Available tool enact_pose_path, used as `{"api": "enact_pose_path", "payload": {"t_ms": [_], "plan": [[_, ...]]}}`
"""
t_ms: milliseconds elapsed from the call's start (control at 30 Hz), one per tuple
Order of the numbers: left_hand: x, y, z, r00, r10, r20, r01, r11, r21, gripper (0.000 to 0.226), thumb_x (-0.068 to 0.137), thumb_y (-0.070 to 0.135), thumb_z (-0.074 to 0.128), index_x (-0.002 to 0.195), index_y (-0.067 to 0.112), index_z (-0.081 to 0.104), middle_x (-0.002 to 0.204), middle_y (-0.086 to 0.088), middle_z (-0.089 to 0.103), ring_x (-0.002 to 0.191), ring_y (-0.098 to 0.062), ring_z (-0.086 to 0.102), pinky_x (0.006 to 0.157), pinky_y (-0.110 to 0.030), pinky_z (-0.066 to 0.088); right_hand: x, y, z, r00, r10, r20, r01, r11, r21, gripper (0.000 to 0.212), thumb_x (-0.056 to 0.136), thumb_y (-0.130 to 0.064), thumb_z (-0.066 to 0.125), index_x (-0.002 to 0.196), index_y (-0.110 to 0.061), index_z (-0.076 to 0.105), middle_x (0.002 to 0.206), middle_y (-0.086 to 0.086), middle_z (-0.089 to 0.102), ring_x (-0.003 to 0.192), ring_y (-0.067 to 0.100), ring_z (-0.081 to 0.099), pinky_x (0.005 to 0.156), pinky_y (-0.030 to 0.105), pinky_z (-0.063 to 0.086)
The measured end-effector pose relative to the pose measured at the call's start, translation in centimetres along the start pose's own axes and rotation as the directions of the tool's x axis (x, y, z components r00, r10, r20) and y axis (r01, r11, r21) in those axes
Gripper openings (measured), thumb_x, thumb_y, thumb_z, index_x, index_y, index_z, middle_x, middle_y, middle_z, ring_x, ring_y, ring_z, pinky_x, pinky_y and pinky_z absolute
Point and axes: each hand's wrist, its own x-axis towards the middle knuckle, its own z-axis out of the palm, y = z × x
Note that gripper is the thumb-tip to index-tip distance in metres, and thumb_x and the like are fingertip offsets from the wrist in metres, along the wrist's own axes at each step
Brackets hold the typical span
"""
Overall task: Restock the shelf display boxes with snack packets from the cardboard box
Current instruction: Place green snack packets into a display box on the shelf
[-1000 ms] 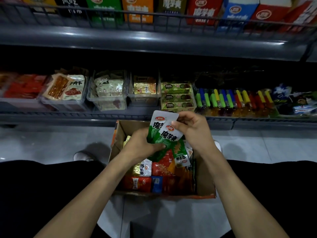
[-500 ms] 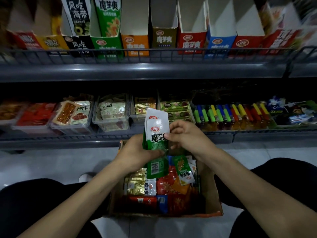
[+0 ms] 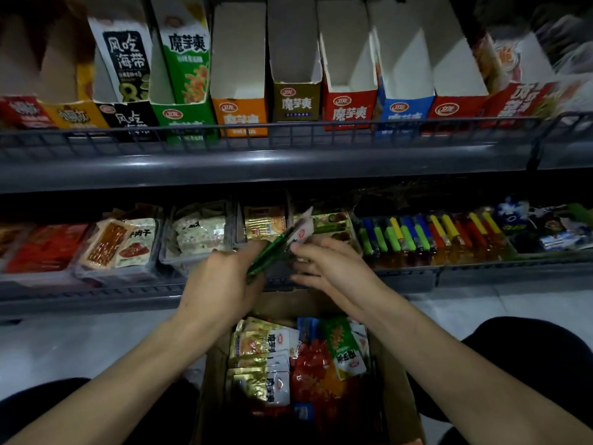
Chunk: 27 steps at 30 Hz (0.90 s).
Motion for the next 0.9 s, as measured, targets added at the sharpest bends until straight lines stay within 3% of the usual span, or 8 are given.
{"api": "enact_pose_path", "payload": {"t_ms": [167,333,400,467,567,700,767,900], "plan": [[0.7,0.1,1.5,0.979,0.197,-0.061,-0.185,0.97,0.157,0.052,0.071,0.009,0.07,0.121,0.022,0.065,0.094,-0.001,0.069,0.084,-0.029,0.059,0.057,-0.034,0.048,0.3,-0.4,0.0,0.998,0.02,-0.058,-0.011,0.989,0.15,0.028,0.089,-0.027,0.069,0.111,-0.011,0.061,0.097,0.009,0.071,0.089,0.023,0.071,0.08,0.036,0.058],[1.7,-0.3,1.7,0.986,0.168,-0.016,-0.168,0.986,-0.016,0.055,0.069,0.022,0.061,0.123,0.029,0.064,0.118,0.004,0.06,0.11,-0.024,0.051,0.089,-0.04,0.044,1.1,-0.5,-0.4,0.966,0.034,-0.257,0.037,0.963,0.267,0.007,0.097,-0.002,0.051,0.102,-0.005,0.056,0.094,0.018,0.067,0.088,0.033,0.069,0.073,0.046,0.059],[2.0,0.0,1.0,0.996,0.072,0.053,-0.058,0.972,-0.227,0.054,0.071,0.04,0.069,0.124,0.037,0.06,0.127,0.011,0.051,0.12,-0.011,0.044,0.1,-0.029,0.038,1.1,-0.8,-0.9,0.958,-0.031,-0.285,0.088,0.978,0.191,0.01,0.097,-0.001,0.05,0.101,-0.005,0.059,0.096,0.016,0.068,0.089,0.031,0.069,0.074,0.046,0.059],[2.4,0.2,-0.3,0.975,-0.083,0.207,0.188,0.806,-0.561,0.061,0.063,0.056,0.08,0.118,0.043,0.059,0.129,0.016,0.049,0.12,-0.001,0.045,0.104,-0.021,0.037,1.0,-1.1,-1.5,0.952,-0.107,-0.286,0.14,0.985,0.098,0.013,0.098,-0.004,0.05,0.097,-0.01,0.062,0.093,0.01,0.07,0.083,0.023,0.07,0.071,0.038,0.059],[2.7,-0.3,-1.5,0.902,-0.227,0.366,0.427,0.36,-0.83,0.076,0.05,0.047,0.088,0.119,0.038,0.059,0.125,0.005,0.061,0.115,-0.016,0.06,0.1,-0.041,0.048,0.7,-1.4,-2.2,0.945,-0.198,-0.26,0.2,0.98,-0.022,0.017,0.1,-0.009,0.05,0.101,-0.018,0.065,0.087,-0.004,0.072,0.078,0.009,0.07,0.067,0.026,0.056],[2.1,0.4,-0.9,0.853,-0.266,0.45,0.517,0.302,-0.801,0.065,0.054,0.018,0.083,0.115,0.024,0.064,0.111,-0.009,0.07,0.097,-0.023,0.07,0.088,-0.041,0.056,0.3,-0.7,-1.9,0.93,-0.25,-0.27,0.22,0.966,-0.136,0.015,0.099,-0.018,0.054,0.107,-0.025,0.065,0.104,-0.001,0.072,0.1,0.02,0.067,0.093,0.046,0.053],[1.8,0.6,-0.4,0.831,-0.31,0.462,0.543,0.277,-0.792,0.052,0.061,0.014,0.078,0.112,0.018,0.066,0.106,-0.011,0.072,0.094,-0.027,0.07,0.087,-0.046,0.056,0.1,-0.6,-1.7,0.922,-0.272,-0.277,0.248,0.961,-0.121,0.014,0.097,-0.018,0.058,0.107,-0.023,0.066,0.104,0.0,0.073,0.102,0.021,0.067,0.095,0.048,0.052],[1.7,1.1,-0.4,0.838,-0.331,0.434,0.516,0.221,-0.827,0.048,0.071,0.012,0.074,0.117,0.008,0.064,0.096,-0.012,0.074,0.089,-0.03,0.07,0.087,-0.05,0.055,-0.6,-1.1,-1.7,0.968,-0.191,-0.164,0.224,0.951,0.214,0.029,0.08,-0.013,0.073,0.108,-0.015,0.067,0.103,0.004,0.074,0.097,0.022,0.069,0.091,0.044,0.052]]}}
